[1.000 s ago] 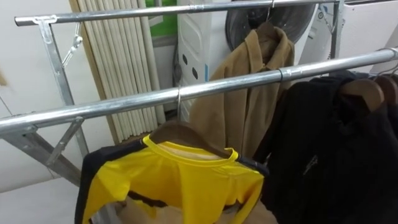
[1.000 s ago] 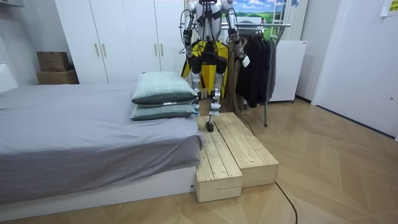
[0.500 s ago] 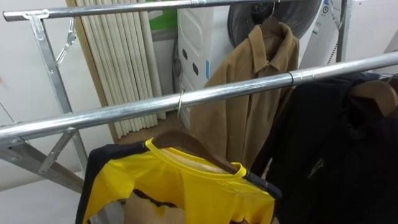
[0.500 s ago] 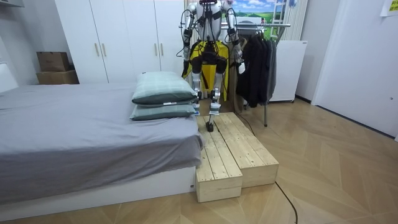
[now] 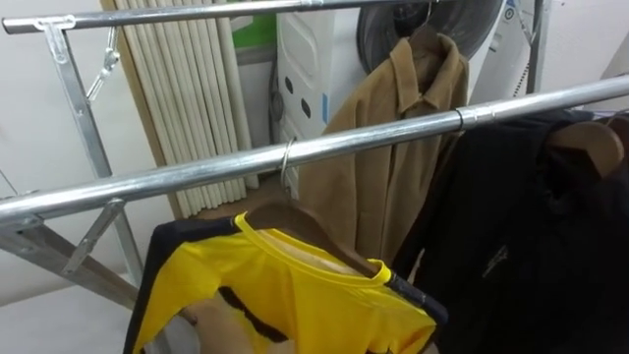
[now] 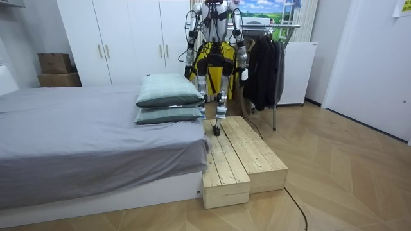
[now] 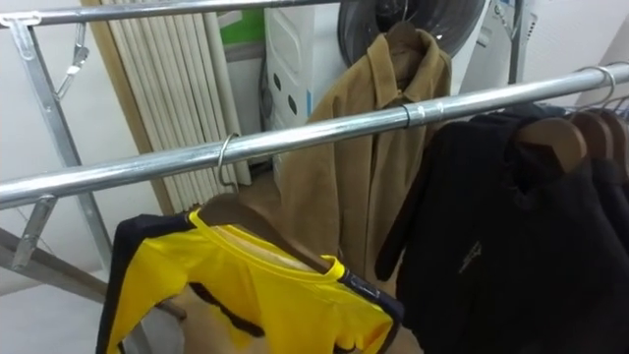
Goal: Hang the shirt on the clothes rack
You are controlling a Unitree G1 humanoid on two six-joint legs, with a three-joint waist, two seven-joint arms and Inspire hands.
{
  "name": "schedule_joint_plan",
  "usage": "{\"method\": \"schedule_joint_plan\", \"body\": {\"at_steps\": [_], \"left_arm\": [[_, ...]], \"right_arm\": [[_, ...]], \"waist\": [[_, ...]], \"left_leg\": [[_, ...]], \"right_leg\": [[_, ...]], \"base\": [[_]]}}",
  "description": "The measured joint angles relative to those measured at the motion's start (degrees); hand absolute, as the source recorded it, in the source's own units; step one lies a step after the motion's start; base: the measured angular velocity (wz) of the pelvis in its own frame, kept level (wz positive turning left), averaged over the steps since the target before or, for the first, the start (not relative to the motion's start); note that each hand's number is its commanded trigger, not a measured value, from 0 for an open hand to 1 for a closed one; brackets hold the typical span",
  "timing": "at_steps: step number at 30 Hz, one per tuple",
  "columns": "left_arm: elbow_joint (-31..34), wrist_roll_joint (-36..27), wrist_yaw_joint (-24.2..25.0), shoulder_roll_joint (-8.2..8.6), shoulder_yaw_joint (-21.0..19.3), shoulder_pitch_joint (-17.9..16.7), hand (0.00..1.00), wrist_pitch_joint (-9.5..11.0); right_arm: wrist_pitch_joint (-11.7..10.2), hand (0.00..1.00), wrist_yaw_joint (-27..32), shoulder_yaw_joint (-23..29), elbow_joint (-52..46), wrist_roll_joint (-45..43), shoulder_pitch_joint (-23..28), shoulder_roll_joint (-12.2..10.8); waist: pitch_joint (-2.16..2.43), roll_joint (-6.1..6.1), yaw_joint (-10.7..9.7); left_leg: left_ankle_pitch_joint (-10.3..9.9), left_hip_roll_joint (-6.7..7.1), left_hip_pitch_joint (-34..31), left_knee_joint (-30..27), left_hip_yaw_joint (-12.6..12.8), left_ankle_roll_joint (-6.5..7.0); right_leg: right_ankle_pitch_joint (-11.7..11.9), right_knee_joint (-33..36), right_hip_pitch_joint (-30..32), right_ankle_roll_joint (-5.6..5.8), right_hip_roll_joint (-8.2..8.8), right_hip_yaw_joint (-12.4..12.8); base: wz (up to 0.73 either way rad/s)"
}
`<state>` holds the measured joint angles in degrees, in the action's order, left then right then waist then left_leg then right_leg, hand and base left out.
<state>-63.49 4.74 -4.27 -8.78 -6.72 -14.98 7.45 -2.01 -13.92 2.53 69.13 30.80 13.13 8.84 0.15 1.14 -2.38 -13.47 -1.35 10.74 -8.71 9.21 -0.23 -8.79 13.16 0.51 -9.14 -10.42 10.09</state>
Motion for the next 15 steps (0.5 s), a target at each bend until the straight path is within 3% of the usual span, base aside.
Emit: {"method": "schedule_joint_plan", "body": {"at_steps": [10,15], "left_arm": [[-1.2,6.3,-0.4,0.35,-0.1,0.0,0.00,-2.9],[-1.2,7.4,-0.4,0.62,-0.1,0.5,0.00,-4.0]], "right_arm": [[0.9,0.00,0.1,-0.2,2.3,0.2,-0.3,0.1],[0.9,0.00,0.1,-0.2,3.6,-0.5,-1.7,0.3]], "waist": [[0.02,-0.48,1.2],[-0.14,-0.70,1.2]], "left_leg": [[-0.1,-0.28,1.8,0.0,-0.5,0.11],[-0.2,-0.21,1.8,0.1,-3.2,0.03]], "right_leg": [[0.3,-0.4,-1.8,-0.49,-0.82,2.0],[0.3,-0.5,-2.5,-0.63,-0.80,2.2]], "base": [[-0.11],[0.02]]}}
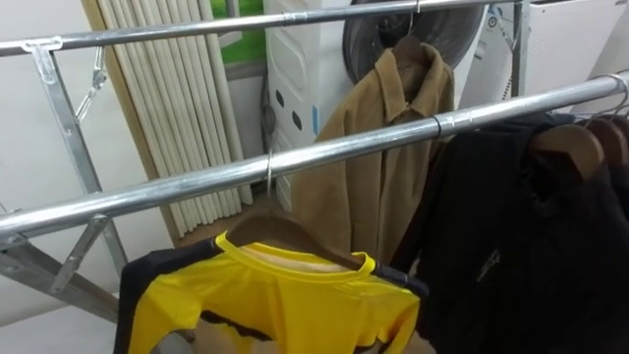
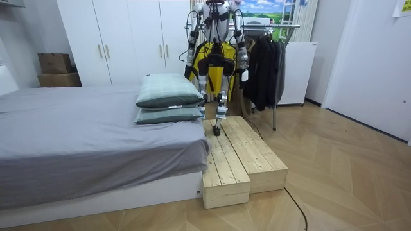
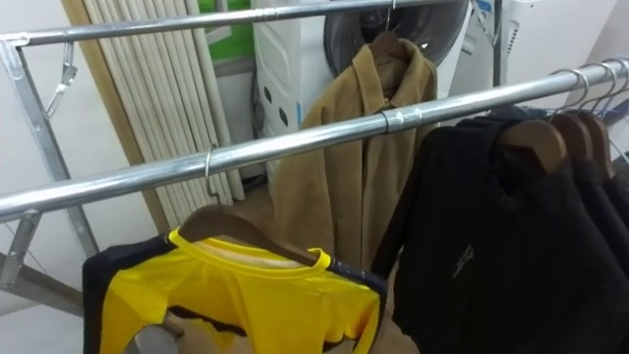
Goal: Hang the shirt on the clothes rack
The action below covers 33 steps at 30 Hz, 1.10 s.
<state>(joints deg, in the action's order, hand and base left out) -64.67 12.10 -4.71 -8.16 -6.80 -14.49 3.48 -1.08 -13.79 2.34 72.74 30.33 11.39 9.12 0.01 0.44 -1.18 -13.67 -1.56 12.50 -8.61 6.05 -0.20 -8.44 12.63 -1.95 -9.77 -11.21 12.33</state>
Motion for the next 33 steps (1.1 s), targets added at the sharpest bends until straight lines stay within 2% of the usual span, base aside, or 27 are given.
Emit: {"method": "schedule_joint_plan", "body": {"at_steps": [3,8,14,21,27,33], "left_arm": [[0.2,-0.2,0.0,0.58,0.0,0.9,0.00,-0.9],[0.3,-0.3,0.2,0.65,0.0,1.3,0.00,-1.5],[0.0,-0.2,0.3,0.61,0.0,1.6,0.00,-1.6],[0.1,-0.3,0.5,0.57,0.0,1.7,0.00,-1.8],[0.0,-0.3,0.5,0.59,0.3,1.7,0.00,-1.8],[0.0,-1.2,-0.1,0.60,0.3,1.7,0.00,-1.8]], "right_arm": [[0.4,0.00,0.1,0.0,0.7,-2.3,-1.4,0.4],[0.9,0.00,0.9,-0.2,1.1,-4.1,-2.9,0.4],[1.0,0.00,1.2,-0.7,0.7,-8.4,-3.8,0.7],[0.8,0.00,3.0,-3.4,0.9,-8.7,-5.2,0.8],[0.8,0.00,3.3,-3.5,0.9,-9.7,-5.2,0.6],[0.3,0.00,3.9,-3.9,0.9,-10.9,-5.7,0.5]], "waist": [[-0.12,-0.10,0.0],[-0.20,-0.05,0.0],[-0.19,-0.08,0.1],[-0.15,0.26,0.1],[-0.09,0.38,0.1],[-0.27,0.24,0.1]], "left_leg": [[0.0,0.00,0.0,0.0,-0.3,0.01],[0.0,-0.10,0.1,-0.1,-0.1,0.02],[0.0,-0.21,-0.7,-0.4,0.2,0.01],[-0.1,-0.31,-1.2,-0.4,0.0,-0.15],[-0.1,-0.30,-1.1,-0.2,0.0,-0.15],[-0.2,-0.40,-0.9,-0.6,0.1,-0.28]], "right_leg": [[0.0,0.0,0.0,-0.01,0.02,-0.2],[0.0,-0.2,0.4,-0.01,0.02,-0.8],[0.1,-0.1,0.9,-0.14,-0.08,-0.8],[0.2,-0.1,0.8,-0.35,-0.09,-0.8],[0.2,-0.1,0.8,-0.36,-0.12,-0.8],[0.2,0.0,0.8,-0.36,-0.26,-0.9]], "base": [[0.04],[0.05],[0.00],[0.00],[0.00],[0.00]]}}
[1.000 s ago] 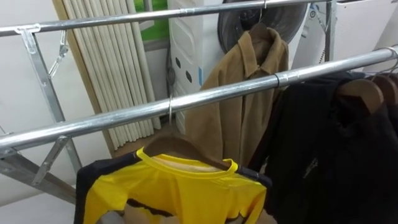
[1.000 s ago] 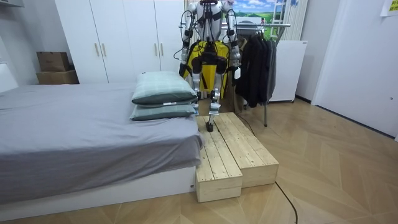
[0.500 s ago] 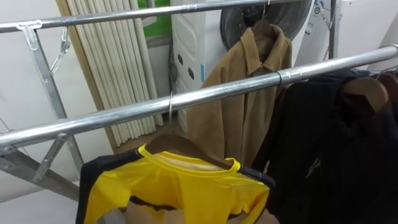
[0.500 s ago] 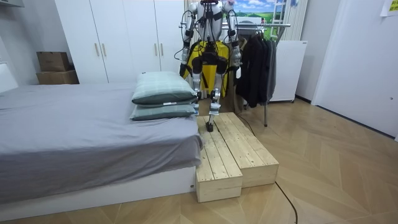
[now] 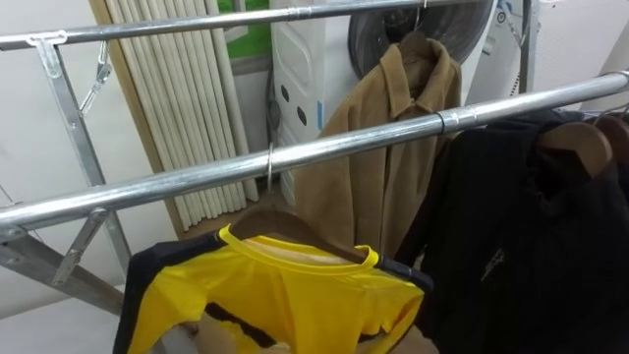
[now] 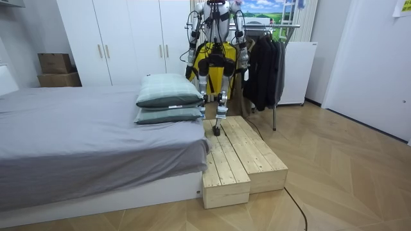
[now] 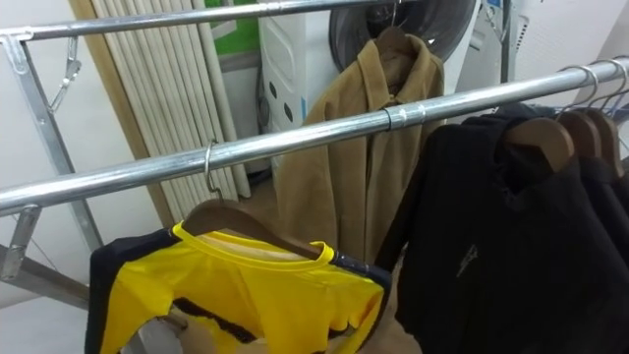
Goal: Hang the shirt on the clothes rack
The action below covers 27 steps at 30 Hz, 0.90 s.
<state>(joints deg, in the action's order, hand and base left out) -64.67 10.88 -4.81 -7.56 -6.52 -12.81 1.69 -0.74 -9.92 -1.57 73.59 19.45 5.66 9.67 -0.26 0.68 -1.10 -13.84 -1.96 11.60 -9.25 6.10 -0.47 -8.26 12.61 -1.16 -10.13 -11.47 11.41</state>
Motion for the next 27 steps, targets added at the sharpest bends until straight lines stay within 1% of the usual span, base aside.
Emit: {"method": "schedule_joint_plan", "body": {"at_steps": [9,11,14,19,23,25,27], "left_arm": [[0.3,0.0,-0.2,0.10,0.0,0.0,0.00,0.1],[0.5,-0.1,-0.8,0.08,1.0,0.1,0.00,0.1],[0.5,-0.1,-1.2,0.08,1.4,0.4,0.00,0.1],[0.4,-0.1,-1.2,0.05,1.8,0.5,0.00,0.2],[0.3,-0.1,0.0,-0.09,1.6,0.6,0.00,0.2],[0.2,-1.6,1.1,-0.11,1.6,0.7,0.00,0.2],[-0.2,-4.1,2.4,-0.47,2.1,0.7,0.00,0.2]], "right_arm": [[-0.6,0.00,1.2,-1.3,0.0,0.0,-0.1,-0.1],[-0.7,0.00,1.2,-1.7,-0.1,0.0,-0.1,-0.1],[-0.8,0.00,1.2,-1.8,-0.1,0.0,-0.2,-0.1],[-1.2,0.00,1.0,-1.8,-0.1,0.0,-0.4,-0.1],[-1.2,0.00,-0.4,-1.8,0.0,0.0,-0.5,-0.3],[-1.2,0.00,-0.7,-2.2,0.0,0.0,-0.7,-0.4],[-1.2,0.00,-0.6,-2.3,-0.4,-2.7,-1.3,-0.3]], "waist": [[-0.01,-0.22,0.0],[-0.03,-0.24,0.0],[-0.08,-0.23,-0.1],[-0.22,-0.28,0.0],[-0.14,-0.11,0.0],[-0.10,-0.13,0.1],[-0.19,-0.27,0.1]], "left_leg": [[-0.1,-0.07,-0.1,0.1,-0.1,-0.10],[-0.1,-0.10,-0.1,0.3,-0.1,-0.10],[-0.1,-0.29,0.1,0.5,0.0,-0.11],[-0.1,-0.31,-0.1,0.4,-0.1,-0.11],[-0.1,-0.35,-0.5,0.0,0.0,-0.11],[-0.1,-0.39,-0.5,-0.1,0.0,-0.13],[-0.1,-0.44,-0.8,-0.3,-0.1,-0.14]], "right_leg": [[0.1,0.0,-0.1,-0.18,-0.02,0.0],[0.1,0.0,0.0,-0.17,-0.03,-0.1],[0.1,-0.1,0.1,-0.18,-0.12,-0.7],[0.1,-0.1,0.2,-0.22,-0.14,-0.7],[0.2,-0.1,0.4,-0.30,-0.15,-0.7],[0.2,-0.1,0.3,-0.31,-0.15,-0.7],[0.2,-0.1,0.7,-0.40,-0.17,-0.8]], "base": [[0.00],[0.02],[0.07],[0.01],[0.00],[0.00],[0.00]]}}
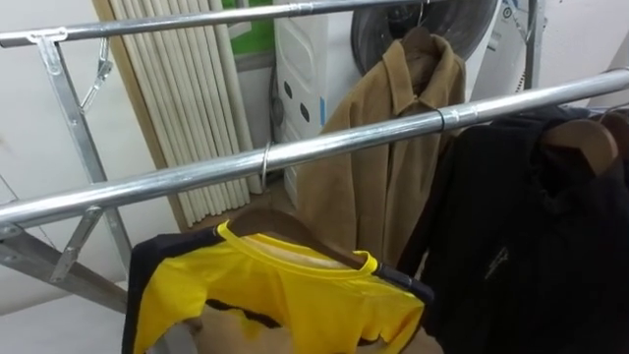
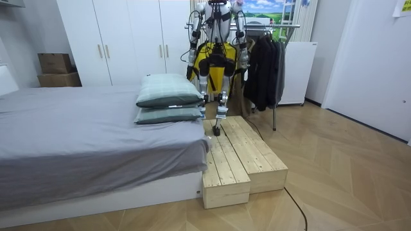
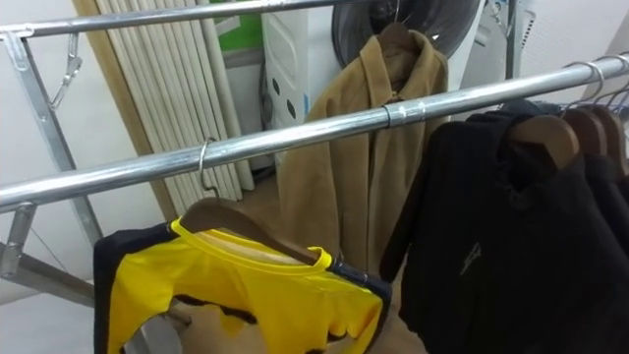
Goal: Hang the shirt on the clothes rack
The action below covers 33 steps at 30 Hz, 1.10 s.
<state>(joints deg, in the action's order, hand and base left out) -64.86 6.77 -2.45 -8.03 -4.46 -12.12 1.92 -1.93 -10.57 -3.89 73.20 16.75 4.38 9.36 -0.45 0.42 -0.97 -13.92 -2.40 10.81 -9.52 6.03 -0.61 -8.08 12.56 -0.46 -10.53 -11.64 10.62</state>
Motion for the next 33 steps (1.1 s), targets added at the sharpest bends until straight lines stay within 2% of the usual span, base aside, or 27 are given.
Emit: {"method": "schedule_joint_plan", "body": {"at_steps": [2,5,7,8,10,11,12,13,14,15,16,18,19,20,21,22,24,25,26,27,28,29,30,31,32,33], "left_arm": [[-0.4,-2.4,1.3,-0.48,0.3,0.1,0.00,0.1],[-0.4,-2.8,3.3,-0.93,0.1,0.3,0.00,0.7],[-0.4,-2.8,4.3,-0.84,-0.6,0.6,0.00,1.2],[-0.4,-2.8,4.9,-0.52,-1.1,0.7,0.00,1.8],[-0.4,-2.9,5.8,-0.41,-1.0,1.1,0.00,2.4],[-0.4,-2.8,6.5,-0.20,-1.0,1.2,0.00,2.3],[-0.1,-2.9,6.9,-0.07,-0.9,1.5,0.00,2.4],[0.3,-2.9,7.1,-0.07,-0.9,1.5,0.00,2.4],[0.7,-2.9,7.5,-0.04,-0.9,1.6,0.00,2.4],[0.7,-2.8,8.1,-0.09,-0.9,2.1,0.00,2.3],[0.8,-2.6,8.3,-0.18,-0.9,2.3,0.00,2.4],[1.0,-2.6,9.8,-0.43,-1.0,3.6,0.00,2.9],[1.1,-2.7,10.3,-0.29,-1.0,4.3,0.00,2.9],[1.0,-3.0,11.3,0.45,-0.7,6.0,0.00,3.0],[1.3,-3.9,12.2,1.39,0.3,7.3,0.00,3.0],[1.4,-4.0,12.7,1.95,0.4,7.6,0.00,3.0],[1.2,-4.8,14.3,2.22,1.2,7.0,0.00,1.5],[1.2,-5.2,14.6,2.12,1.3,6.6,0.00,0.9],[0.9,-5.8,14.7,1.89,1.2,6.0,0.00,-0.3],[0.6,-7.4,14.7,1.26,1.0,5.6,0.00,-1.2],[0.3,-8.1,14.6,0.93,0.3,5.4,0.00,-1.6],[-0.4,-10.3,14.6,0.88,-1.0,4.9,0.00,-1.9],[-1.0,-11.5,14.7,0.86,-1.5,5.3,0.00,-1.9],[-1.6,-11.7,14.8,0.88,-1.3,5.3,0.00,-1.9],[-1.6,-11.7,15.2,1.00,-0.9,5.6,0.00,-1.9],[-0.6,-12.3,15.5,0.87,-1.1,5.4,0.00,-1.7]], "right_arm": [[0.0,0.00,0.0,-0.2,-0.9,-3.4,-0.6,0.2],[0.1,0.00,0.0,-0.6,-2.2,-9.0,-1.8,0.3],[0.1,0.00,0.0,-0.6,-2.2,-12.1,-2.8,0.2],[0.1,0.00,0.0,-0.8,-2.3,-13.2,-3.3,0.3],[0.1,0.00,0.0,-1.2,-2.1,-14.5,-4.0,0.6],[0.1,0.00,-0.1,-1.7,-2.0,-15.3,-4.4,0.8],[0.1,0.00,-0.1,-1.9,-1.9,-15.5,-4.5,1.0],[0.1,0.00,-0.1,-2.3,-1.8,-15.5,-4.5,1.1],[0.2,0.00,-0.1,-2.3,-1.7,-15.9,-4.6,1.3],[0.4,0.00,-0.1,-2.0,-1.2,-16.1,-5.0,1.6],[0.5,0.00,-0.1,-1.4,-1.1,-16.3,-5.0,1.6],[1.2,0.00,-0.1,0.7,-0.4,-16.2,-4.8,1.8],[1.5,0.00,-0.1,1.0,-0.4,-16.1,-4.9,1.8],[2.0,0.00,-0.1,1.4,-0.4,-15.6,-4.9,2.0],[2.4,0.00,-0.1,1.8,-0.4,-15.6,-4.8,2.1],[2.6,0.00,-0.1,2.4,-0.4,-15.7,-4.9,2.2],[3.1,0.00,-0.1,2.9,-0.2,-15.8,-5.0,2.1],[3.3,0.00,-0.1,2.9,-0.2,-15.6,-5.0,2.2],[3.7,0.00,-0.1,2.9,-0.2,-14.6,-4.9,2.3],[4.5,0.00,-0.1,3.0,-0.3,-13.7,-5.0,2.1],[4.7,0.00,-0.1,3.0,-0.4,-13.1,-5.2,1.9],[5.2,0.00,-0.3,3.0,-0.4,-12.3,-4.9,1.9],[5.9,0.00,-0.4,3.8,-0.4,-11.2,-4.5,2.1],[6.4,0.00,-0.4,4.5,-0.5,-10.3,-4.0,2.5],[6.9,0.00,-0.2,5.7,-0.6,-8.9,-3.0,3.8],[7.0,0.00,0.4,6.0,-0.5,-9.0,-3.1,4.4]], "waist": [[0.08,-0.27,0.1],[-0.03,-0.66,0.2],[0.24,-0.62,1.4],[0.15,-0.58,1.6],[0.29,-1.73,1.7],[0.44,-1.93,1.9],[0.41,-2.44,2.0],[0.39,-2.41,2.1],[0.60,-2.06,2.3],[0.61,-2.19,2.1],[0.73,-2.31,1.9],[0.69,-2.28,1.2],[0.70,-2.25,1.1],[0.67,-2.18,0.9],[0.68,-2.07,1.1],[0.73,-2.00,1.2],[0.94,-1.54,1.6],[1.01,-1.66,1.8],[1.21,-2.26,2.4],[1.32,-2.59,2.9],[1.07,-1.93,3.3],[1.16,-1.45,4.1],[1.18,-1.24,4.2],[1.19,-1.03,4.3],[1.01,-0.42,4.7],[0.45,0.84,5.8]], "left_leg": [[0.0,-0.02,-0.5,-0.4,-0.1,-0.01],[-0.5,-0.11,-3.3,-2.9,-0.9,-0.72],[-0.9,-0.21,-5.4,-5.1,-1.7,-1.31],[-0.9,-0.25,-6.9,-5.3,-2.5,-1.49],[-0.5,-0.58,-9.5,-4.9,-2.8,-1.73],[-0.4,-0.76,-9.9,-5.1,-2.7,-2.12],[-0.1,-0.77,-10.5,-5.0,-2.4,-2.60],[0.1,-0.75,-11.0,-5.0,-1.7,-2.89],[0.6,-0.79,-12.3,-5.1,0.5,-3.03],[0.6,-1.44,-13.6,-6.3,3.8,-2.97],[0.6,-2.10,-14.2,-7.7,5.9,-2.98],[-0.1,-4.85,-14.1,-14.2,13.5,-2.40],[-0.2,-5.27,-13.9,-15.5,15.5,-2.30],[-0.3,-6.40,-13.1,-17.2,18.2,-2.03],[-0.8,-6.97,-12.1,-17.7,20.4,-1.37],[-1.0,-6.99,-11.4,-17.7,21.1,-1.01],[-1.2,-5.64,-7.5,-13.7,23.6,-0.55],[-1.5,-5.23,-6.6,-11.9,24.3,-0.10],[-2.9,-4.93,-5.3,-8.6,25.2,0.84],[-5.5,-5.51,-5.2,-6.5,25.1,-1.40],[-5.7,-5.76,-5.3,-6.6,25.2,-2.18],[-5.8,-6.03,-5.2,-5.9,25.1,-2.22],[-5.8,-6.59,-4.8,-5.7,25.7,-2.23],[-5.6,-6.71,-4.2,-5.8,26.8,-2.52],[-5.0,-6.39,-3.4,-7.2,27.8,-3.79],[-4.9,-5.93,-3.8,-11.7,28.4,-4.56]], "right_leg": [[0.1,0.1,0.4,-0.14,0.01,-0.3],[0.2,0.2,1.5,-0.33,0.39,-1.5],[0.3,0.3,2.1,-0.55,0.84,-1.8],[0.3,0.2,2.5,-0.59,1.34,-3.2],[0.3,0.1,3.1,-0.60,1.80,-6.1],[0.3,0.0,3.6,-0.60,2.15,-8.9],[0.3,-0.2,3.9,-0.60,2.91,-12.8],[0.3,-0.4,4.2,-0.62,3.38,-14.9],[0.0,-1.6,4.4,-1.07,4.43,-19.1],[-0.4,-2.8,4.5,-1.32,5.28,-23.0],[-0.6,-2.8,4.5,-1.27,5.72,-24.8],[-2.3,-1.4,4.6,-0.85,7.88,-31.8],[-2.8,-1.0,4.6,-0.76,8.49,-33.9],[-3.6,-0.5,4.6,-0.17,9.71,-38.1],[-4.7,0.4,4.6,1.23,10.83,-41.8],[-5.2,0.9,4.6,2.05,11.36,-43.5],[-6.9,2.8,4.7,5.86,12.56,-48.7],[-7.1,3.6,4.9,7.36,12.58,-49.6],[-7.1,6.5,6.2,10.81,12.54,-49.9],[-7.0,10.1,7.9,11.87,12.96,-48.7],[-7.2,11.5,8.4,11.71,13.70,-48.1],[-6.9,12.9,8.6,10.95,14.87,-48.0],[-8.7,16.6,8.9,7.32,17.92,-48.1],[-10.2,19.8,8.9,5.75,21.21,-48.1],[-12.2,24.3,8.6,8.22,29.42,-45.1],[-12.9,26.8,9.4,13.65,32.56,-41.9]], "base": [[0.04],[0.20],[0.23],[0.52],[0.72],[0.83],[0.88],[1.00],[1.11],[1.24],[1.51],[1.66],[1.81],[1.98],[1.94],[1.67],[1.38],[1.19],[1.09],[1.06],[1.09],[1.28],[1.44],[1.81],[1.49],[1.14]]}}
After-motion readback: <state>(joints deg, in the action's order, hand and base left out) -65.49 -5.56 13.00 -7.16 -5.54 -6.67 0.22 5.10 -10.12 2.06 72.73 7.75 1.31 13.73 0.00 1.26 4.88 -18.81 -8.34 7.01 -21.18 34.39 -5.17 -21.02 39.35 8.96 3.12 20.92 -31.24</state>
